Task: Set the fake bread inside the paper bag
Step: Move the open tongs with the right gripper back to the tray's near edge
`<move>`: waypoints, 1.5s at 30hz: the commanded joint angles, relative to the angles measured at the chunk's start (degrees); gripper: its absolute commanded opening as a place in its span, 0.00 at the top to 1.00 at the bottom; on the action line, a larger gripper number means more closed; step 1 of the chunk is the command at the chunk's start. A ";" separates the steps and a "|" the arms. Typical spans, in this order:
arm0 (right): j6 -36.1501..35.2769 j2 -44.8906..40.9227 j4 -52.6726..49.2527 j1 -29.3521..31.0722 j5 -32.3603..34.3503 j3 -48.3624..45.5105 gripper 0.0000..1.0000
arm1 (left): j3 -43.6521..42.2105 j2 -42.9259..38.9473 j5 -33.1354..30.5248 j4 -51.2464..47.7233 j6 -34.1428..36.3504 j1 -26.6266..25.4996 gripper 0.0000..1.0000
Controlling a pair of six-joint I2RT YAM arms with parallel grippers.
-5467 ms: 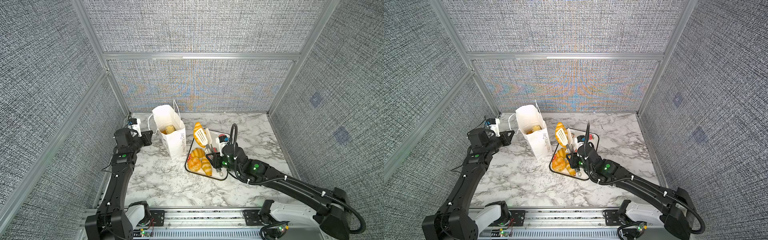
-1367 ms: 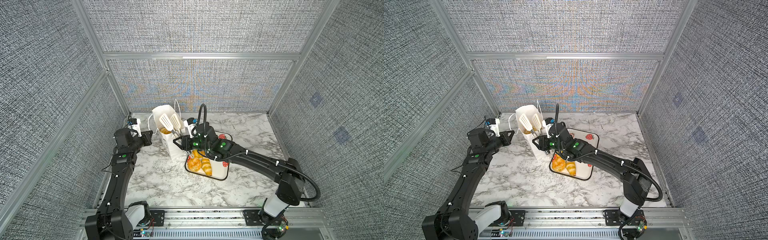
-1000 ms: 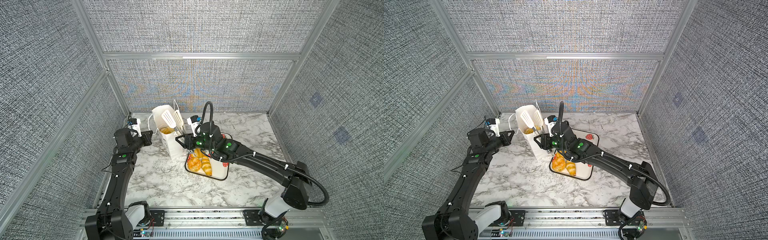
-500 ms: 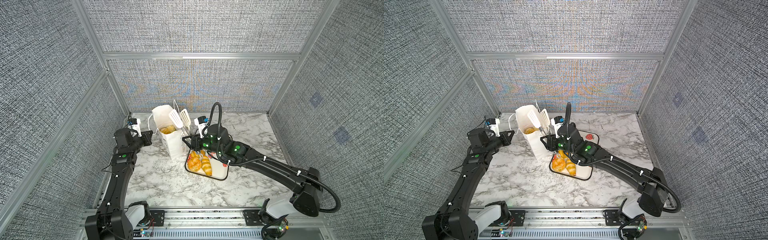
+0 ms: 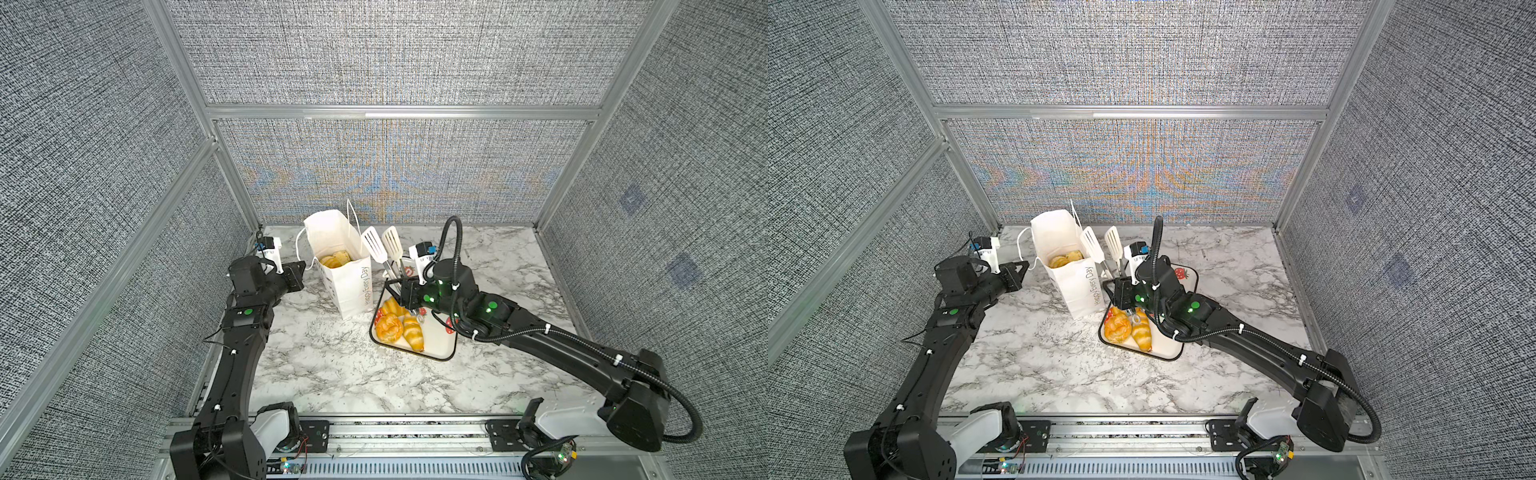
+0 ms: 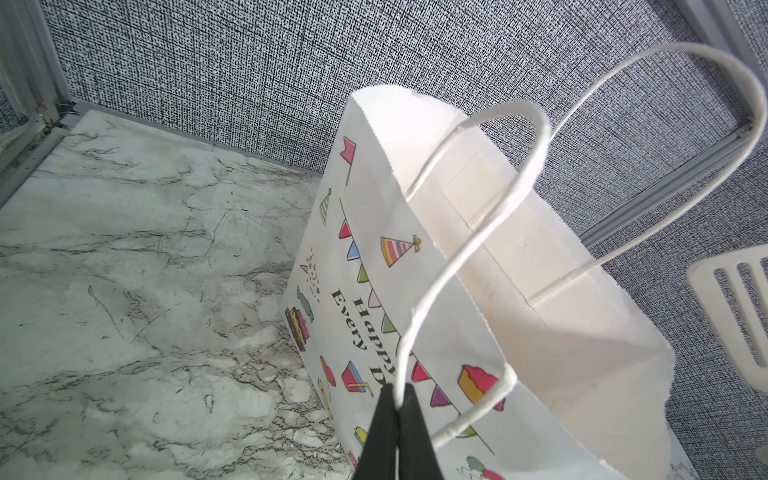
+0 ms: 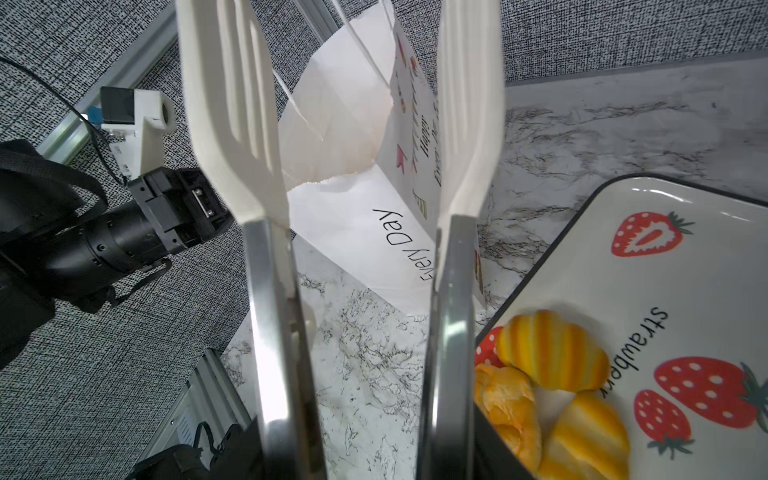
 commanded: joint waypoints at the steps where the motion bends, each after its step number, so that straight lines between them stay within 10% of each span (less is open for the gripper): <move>1: 1.29 -1.34 1.11 -0.47 1.13 -1.81 0.49 | -0.17 0.09 -0.06 0.99 0.28 -0.08 1.00; 45: 10.49 -14.21 -15.81 1.48 0.25 -31.17 0.49 | -0.17 0.49 0.48 1.24 -0.07 0.00 1.00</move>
